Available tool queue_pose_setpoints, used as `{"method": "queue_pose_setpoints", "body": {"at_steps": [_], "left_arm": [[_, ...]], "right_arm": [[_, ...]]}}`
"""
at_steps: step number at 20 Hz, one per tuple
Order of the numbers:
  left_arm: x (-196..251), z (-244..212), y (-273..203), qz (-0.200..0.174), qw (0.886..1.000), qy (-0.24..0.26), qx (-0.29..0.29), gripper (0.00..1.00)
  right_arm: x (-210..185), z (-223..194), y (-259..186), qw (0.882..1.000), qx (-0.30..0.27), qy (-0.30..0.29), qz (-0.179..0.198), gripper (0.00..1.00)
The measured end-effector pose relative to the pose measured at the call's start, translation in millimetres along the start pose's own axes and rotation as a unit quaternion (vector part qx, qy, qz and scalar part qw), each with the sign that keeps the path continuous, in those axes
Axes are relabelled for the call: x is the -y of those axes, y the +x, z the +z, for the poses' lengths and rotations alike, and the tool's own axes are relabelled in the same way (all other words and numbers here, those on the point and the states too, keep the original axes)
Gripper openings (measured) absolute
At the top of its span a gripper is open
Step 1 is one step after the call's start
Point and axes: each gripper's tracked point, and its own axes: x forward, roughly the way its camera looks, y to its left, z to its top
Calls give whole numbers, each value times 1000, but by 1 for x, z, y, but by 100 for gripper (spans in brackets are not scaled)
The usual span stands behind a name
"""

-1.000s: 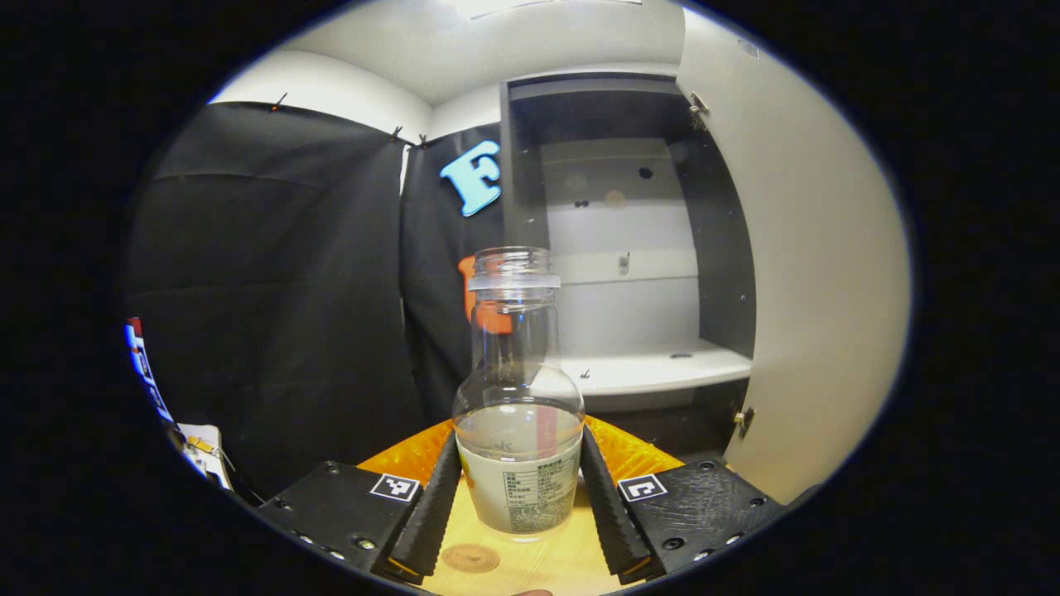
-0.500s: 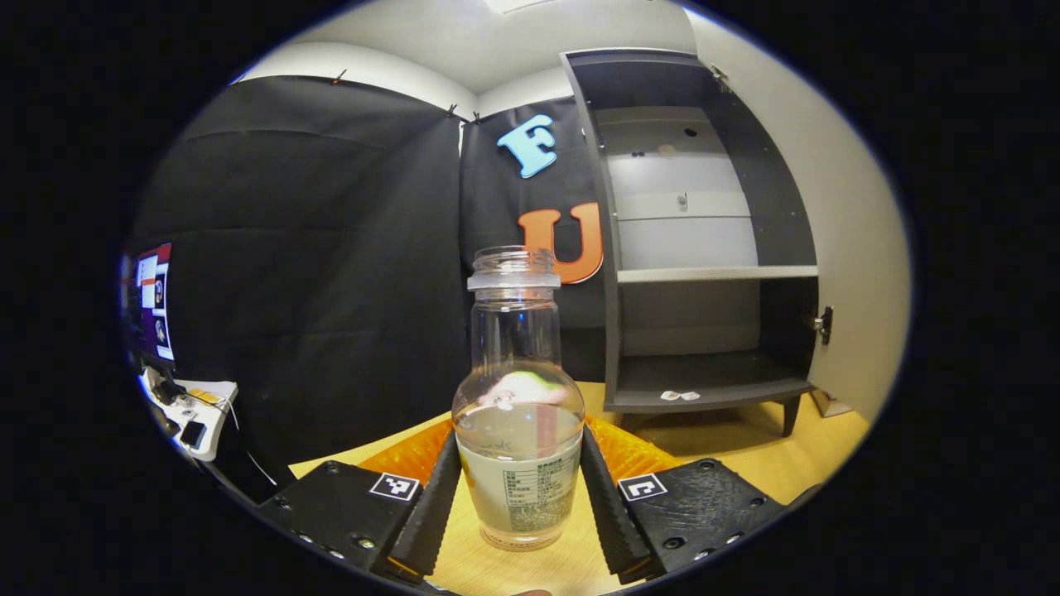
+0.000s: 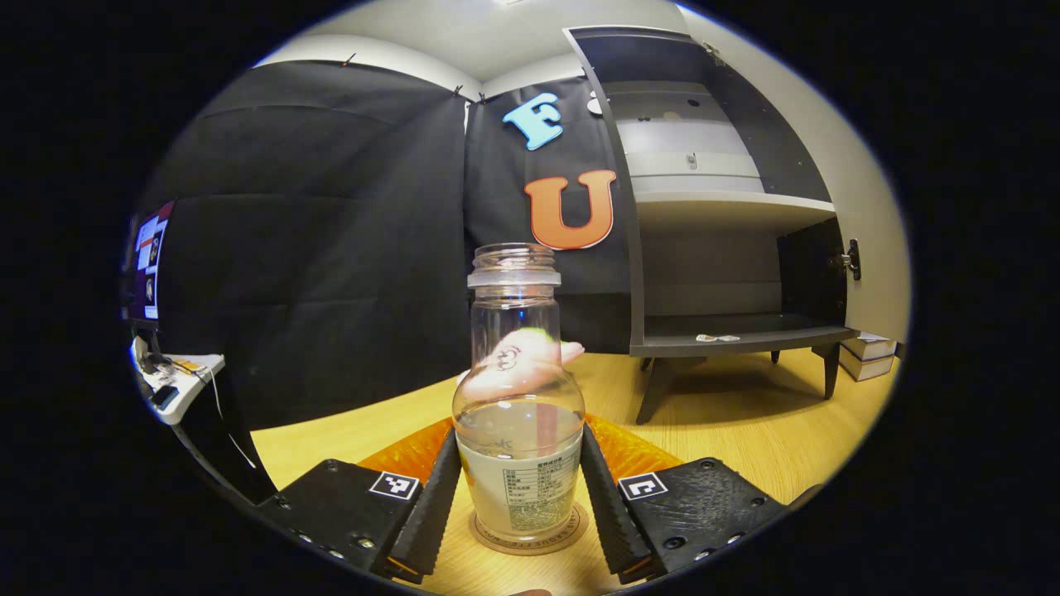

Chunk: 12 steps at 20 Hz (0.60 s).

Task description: Open the cabinet door with the right hand, grasp the bottle in the cabinet with the left hand and place it on the coaster, then close the cabinet door with the right hand.

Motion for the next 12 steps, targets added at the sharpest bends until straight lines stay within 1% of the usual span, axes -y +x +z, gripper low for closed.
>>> {"method": "queue_pose_setpoints", "body": {"at_steps": [3, 7, 9, 12], "left_arm": [[0, -11, 6, 0, 1000, -9, -9, 72], [3, -8, 13, -2, 1000, -9, -3, 72], [1, -11, 13, 6, 1000, -6, -8, 72], [8, -10, 10, -2, 1000, -13, -11, 76]], "right_arm": [[-19, 0, 8, 1000, -8, -14, 13, 92], [-36, -10, 15, 999, -26, -37, 28, 92], [-40, -15, 18, 998, -36, -31, 38, 92], [-38, -12, 19, 998, -37, -15, 43, 92]]}}
